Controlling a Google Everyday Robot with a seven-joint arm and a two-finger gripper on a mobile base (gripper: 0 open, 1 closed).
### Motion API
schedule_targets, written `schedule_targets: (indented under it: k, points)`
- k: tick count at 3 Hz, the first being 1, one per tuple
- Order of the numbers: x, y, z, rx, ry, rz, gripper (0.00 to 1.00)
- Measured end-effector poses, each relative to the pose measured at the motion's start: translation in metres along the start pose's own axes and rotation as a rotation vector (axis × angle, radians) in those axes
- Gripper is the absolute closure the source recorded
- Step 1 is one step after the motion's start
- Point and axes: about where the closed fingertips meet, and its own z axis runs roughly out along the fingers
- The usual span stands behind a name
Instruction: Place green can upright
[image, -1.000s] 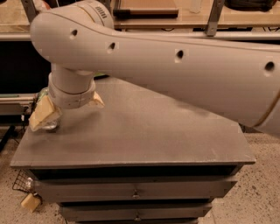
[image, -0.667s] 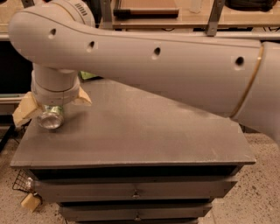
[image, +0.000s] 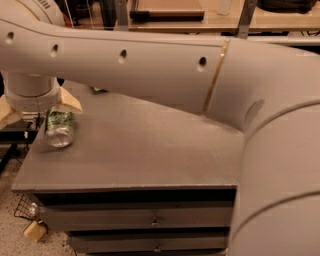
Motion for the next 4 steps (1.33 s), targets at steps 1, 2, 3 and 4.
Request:
schedule_targets:
  k: [1, 2, 3, 4]
  points:
    - [-0.021, -0.016, 0.012, 0.062, -0.017, 0.063, 0.0]
    - [-0.039, -0.039, 0.024, 0.131, -0.024, 0.121, 0.12]
    - [-0.043, -0.061, 0.038, 0.185, -0.005, 0.176, 0.28]
    - [-0.041, -0.08, 0.042, 0.223, 0.009, 0.217, 0.52]
